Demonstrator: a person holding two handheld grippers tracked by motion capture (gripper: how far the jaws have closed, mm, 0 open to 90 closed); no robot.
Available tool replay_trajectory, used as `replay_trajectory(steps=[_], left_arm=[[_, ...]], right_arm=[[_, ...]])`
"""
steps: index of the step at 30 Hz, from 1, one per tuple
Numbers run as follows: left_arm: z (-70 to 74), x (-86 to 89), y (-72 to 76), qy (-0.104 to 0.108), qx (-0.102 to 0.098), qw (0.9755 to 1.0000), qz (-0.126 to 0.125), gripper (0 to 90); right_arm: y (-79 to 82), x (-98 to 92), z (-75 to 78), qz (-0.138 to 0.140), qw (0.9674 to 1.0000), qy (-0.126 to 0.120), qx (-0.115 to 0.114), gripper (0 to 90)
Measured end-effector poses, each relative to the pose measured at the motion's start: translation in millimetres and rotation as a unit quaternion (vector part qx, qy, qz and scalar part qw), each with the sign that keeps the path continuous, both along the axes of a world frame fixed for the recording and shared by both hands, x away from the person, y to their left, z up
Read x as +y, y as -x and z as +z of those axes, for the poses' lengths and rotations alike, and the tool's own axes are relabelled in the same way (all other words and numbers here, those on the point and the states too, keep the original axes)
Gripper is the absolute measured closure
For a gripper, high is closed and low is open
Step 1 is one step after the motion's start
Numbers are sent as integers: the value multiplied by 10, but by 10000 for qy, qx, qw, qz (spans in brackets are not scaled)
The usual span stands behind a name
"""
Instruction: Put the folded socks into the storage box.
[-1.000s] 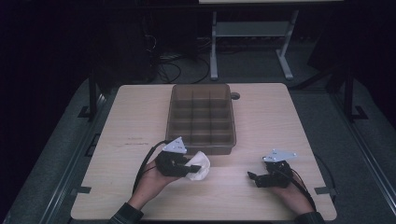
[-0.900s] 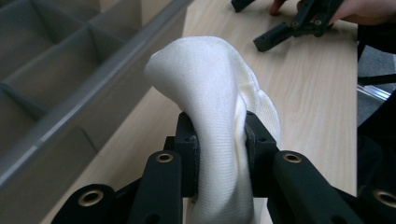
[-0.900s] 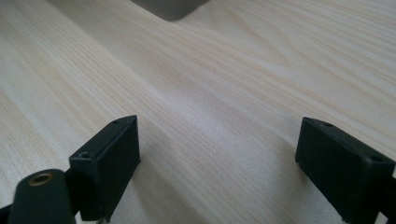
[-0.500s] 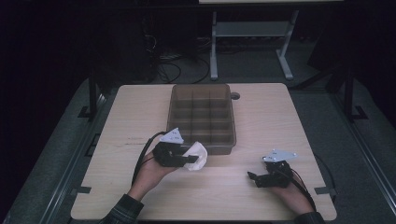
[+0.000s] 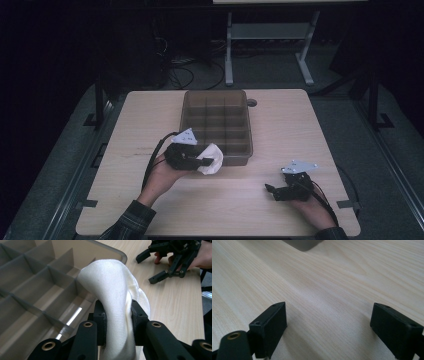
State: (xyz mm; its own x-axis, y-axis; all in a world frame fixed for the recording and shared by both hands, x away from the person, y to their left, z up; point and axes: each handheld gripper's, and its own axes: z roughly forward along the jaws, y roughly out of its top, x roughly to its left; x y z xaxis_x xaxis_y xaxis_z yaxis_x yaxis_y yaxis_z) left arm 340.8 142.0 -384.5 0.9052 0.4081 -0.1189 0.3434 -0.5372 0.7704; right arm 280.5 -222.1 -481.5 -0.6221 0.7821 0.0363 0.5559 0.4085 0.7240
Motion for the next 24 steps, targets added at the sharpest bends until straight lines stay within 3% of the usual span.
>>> replay_trajectory(steps=[10, 24], left_arm=[[118, -64, -139, -38, -143, 9999, -20, 720], [150, -110, -398, -93, -219, 9997, -12, 720]], right_arm=[[-1, -2, -1, 6, 10000, 18, -14, 130], [-1, -2, -1, 4, 10000, 16, -3, 130]])
